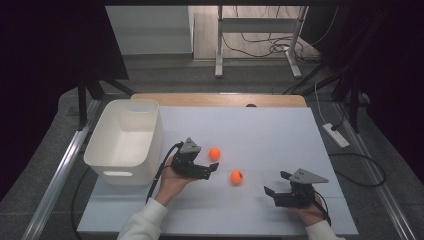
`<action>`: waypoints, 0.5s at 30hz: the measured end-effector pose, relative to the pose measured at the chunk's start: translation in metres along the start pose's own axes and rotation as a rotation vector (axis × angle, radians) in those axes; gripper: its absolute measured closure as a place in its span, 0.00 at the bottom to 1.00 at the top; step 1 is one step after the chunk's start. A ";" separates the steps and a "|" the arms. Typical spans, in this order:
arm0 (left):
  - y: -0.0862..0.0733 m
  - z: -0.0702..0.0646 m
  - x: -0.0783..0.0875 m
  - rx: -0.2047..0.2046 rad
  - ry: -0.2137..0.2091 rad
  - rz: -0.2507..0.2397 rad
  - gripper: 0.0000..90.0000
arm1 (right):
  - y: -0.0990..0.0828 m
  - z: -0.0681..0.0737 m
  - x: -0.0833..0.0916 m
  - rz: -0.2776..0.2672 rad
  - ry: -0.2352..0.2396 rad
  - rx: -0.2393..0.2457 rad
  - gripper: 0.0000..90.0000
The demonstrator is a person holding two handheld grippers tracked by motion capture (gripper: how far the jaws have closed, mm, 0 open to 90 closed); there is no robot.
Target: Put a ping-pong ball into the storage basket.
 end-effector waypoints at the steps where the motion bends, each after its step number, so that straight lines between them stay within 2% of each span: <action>1: 0.000 0.000 0.000 0.000 0.000 0.000 0.12 | 0.000 0.000 0.000 0.000 0.000 0.000 0.14; 15: 0.010 0.000 -0.013 -0.010 -0.015 0.026 0.12 | 0.000 0.000 0.000 0.000 0.002 0.004 0.14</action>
Point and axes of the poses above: each handheld gripper's, and its own axes: x roughly backward along the jaws, y roughly out of its top, z roughly to its left, the point moved 5 cm from there along -x, roughly forward along the jaws, and after that the axes turned 14 degrees about -x, right-handed, at the moved point
